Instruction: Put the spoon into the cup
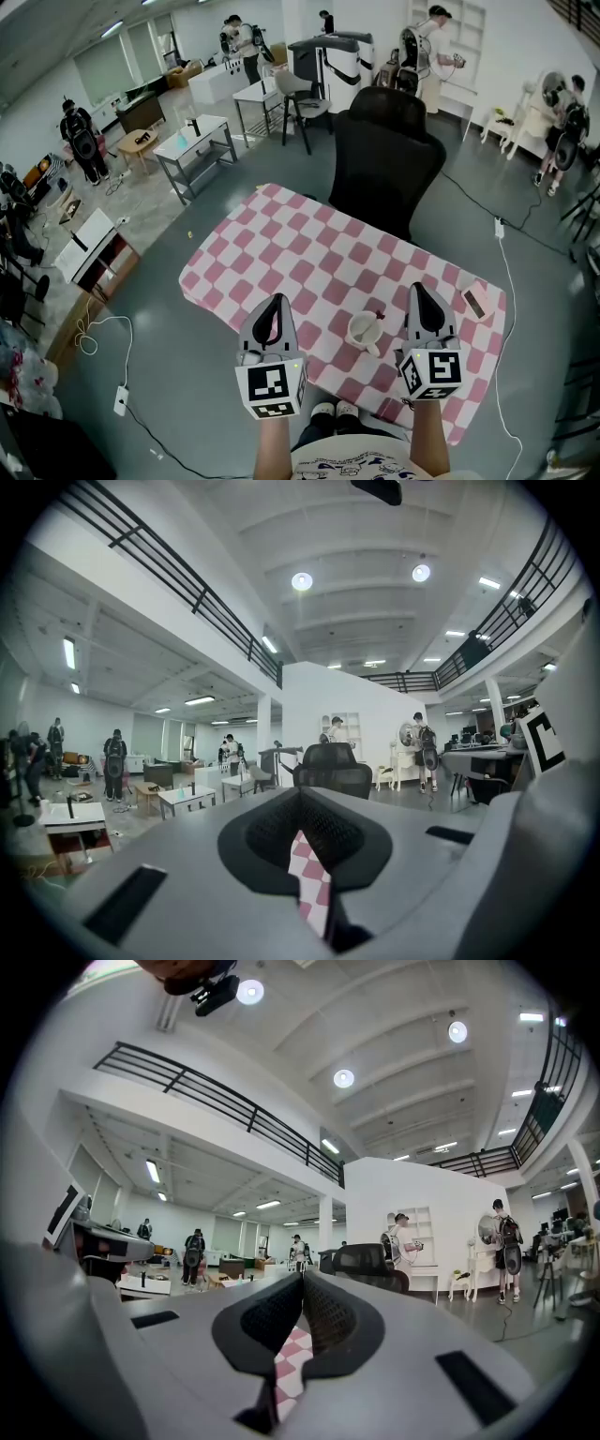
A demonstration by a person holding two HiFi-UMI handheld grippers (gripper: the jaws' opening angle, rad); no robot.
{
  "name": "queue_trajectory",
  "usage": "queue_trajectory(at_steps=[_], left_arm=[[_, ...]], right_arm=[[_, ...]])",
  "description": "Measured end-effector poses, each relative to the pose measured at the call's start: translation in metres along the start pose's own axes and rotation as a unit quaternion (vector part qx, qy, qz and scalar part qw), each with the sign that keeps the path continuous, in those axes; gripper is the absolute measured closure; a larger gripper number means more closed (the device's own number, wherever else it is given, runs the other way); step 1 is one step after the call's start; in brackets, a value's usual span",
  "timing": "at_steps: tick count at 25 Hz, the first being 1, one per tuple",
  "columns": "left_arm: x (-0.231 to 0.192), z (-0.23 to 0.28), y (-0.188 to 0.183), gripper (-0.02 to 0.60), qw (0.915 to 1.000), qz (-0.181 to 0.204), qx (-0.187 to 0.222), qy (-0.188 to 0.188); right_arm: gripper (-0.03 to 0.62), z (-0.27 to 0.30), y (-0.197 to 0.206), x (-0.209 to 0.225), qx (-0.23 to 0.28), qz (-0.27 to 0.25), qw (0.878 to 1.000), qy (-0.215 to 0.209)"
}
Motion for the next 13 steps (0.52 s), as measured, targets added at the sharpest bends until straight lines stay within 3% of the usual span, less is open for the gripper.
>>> queue_trajectory(at_steps=[13], left_arm=[[-0.0014,0.0044,-0.0006,0.571,1.0,0.0,0.004,0.002]], right_arm=[[0.579,0.0047,0.0016,-0.0018,-0.004,-0.005,1.0,-0.004]])
Point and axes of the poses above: the fingertips, and each gripper's own axes: z forward along the fingers, x to its right, y out of its underside, the point moved 4 cm from there along -z, backward along the fingers, and after that the axes turned 12 degrees about z, right-handed, at the moved point
